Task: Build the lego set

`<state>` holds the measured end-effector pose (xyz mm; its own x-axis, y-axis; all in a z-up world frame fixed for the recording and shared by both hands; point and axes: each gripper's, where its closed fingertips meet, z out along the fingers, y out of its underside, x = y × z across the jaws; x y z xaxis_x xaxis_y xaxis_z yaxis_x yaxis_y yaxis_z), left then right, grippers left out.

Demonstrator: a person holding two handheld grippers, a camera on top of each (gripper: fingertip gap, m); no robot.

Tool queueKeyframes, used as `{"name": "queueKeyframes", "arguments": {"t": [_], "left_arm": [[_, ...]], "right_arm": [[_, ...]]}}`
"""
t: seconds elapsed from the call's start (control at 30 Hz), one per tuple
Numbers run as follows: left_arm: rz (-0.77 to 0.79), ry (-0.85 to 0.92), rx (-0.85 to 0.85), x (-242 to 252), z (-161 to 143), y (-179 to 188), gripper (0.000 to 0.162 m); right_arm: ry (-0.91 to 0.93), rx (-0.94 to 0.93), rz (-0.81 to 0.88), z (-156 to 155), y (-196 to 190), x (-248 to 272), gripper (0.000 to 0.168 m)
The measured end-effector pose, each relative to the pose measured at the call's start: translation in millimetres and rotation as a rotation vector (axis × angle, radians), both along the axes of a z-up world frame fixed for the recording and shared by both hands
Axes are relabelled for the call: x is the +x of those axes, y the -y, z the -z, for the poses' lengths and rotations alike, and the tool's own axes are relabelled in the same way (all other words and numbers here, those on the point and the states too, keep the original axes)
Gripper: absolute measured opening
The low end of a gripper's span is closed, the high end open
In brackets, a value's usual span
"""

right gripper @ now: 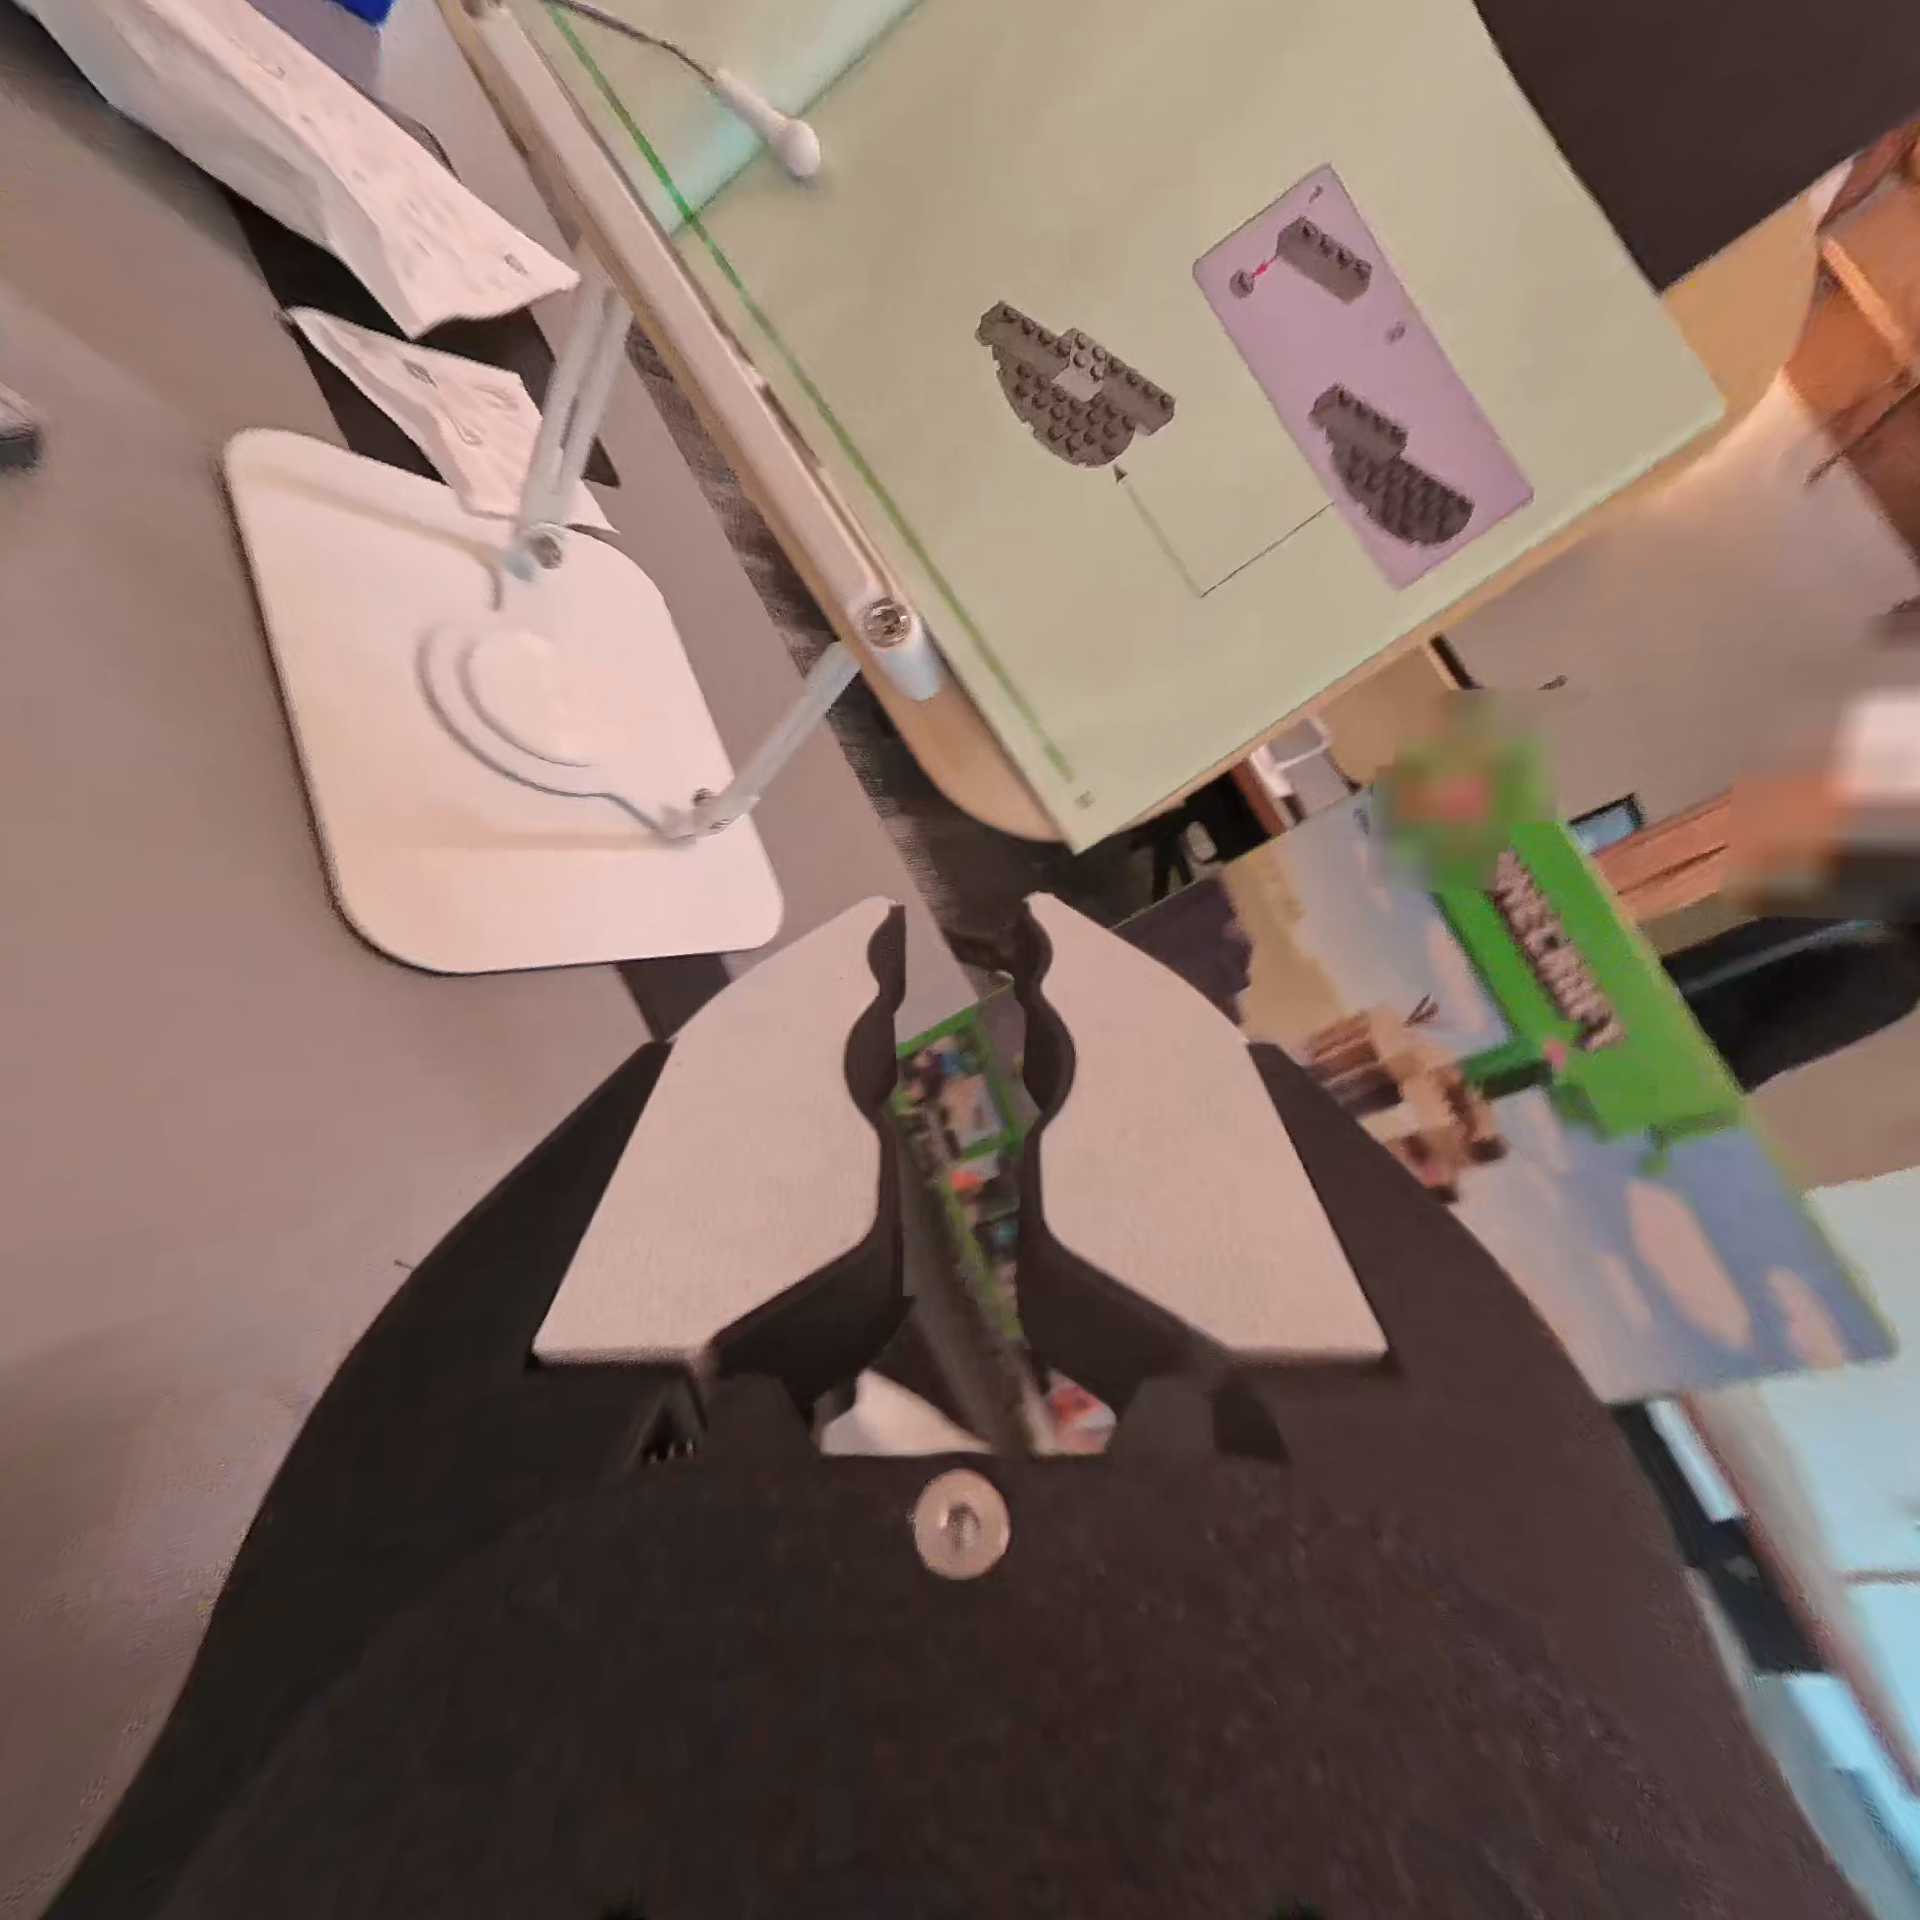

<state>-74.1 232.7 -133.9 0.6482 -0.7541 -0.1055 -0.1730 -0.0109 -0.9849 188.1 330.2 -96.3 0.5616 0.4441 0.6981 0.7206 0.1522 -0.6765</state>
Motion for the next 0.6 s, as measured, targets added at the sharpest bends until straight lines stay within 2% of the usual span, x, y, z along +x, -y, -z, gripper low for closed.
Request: {"name": "queueKeyframes", "arguments": {"t": [0.1, 0.27, 0.6], "left_arm": [[-0.025, 0.008, -0.01, 0, -6, -14, 0.003], [-0.073, 0.022, -0.053, 1, -13, -33, 0.002], [-0.082, 0.04, -0.064, 13, -21, -50, 0.002]], "right_arm": [[0.145, 0.066, -0.009, -4, -30, 0, 0.023], [0.222, 0.099, -0.038, -2, -62, -8, 0.024], [0.361, 0.147, -0.068, 3, -74, -7, 0.019]]}}
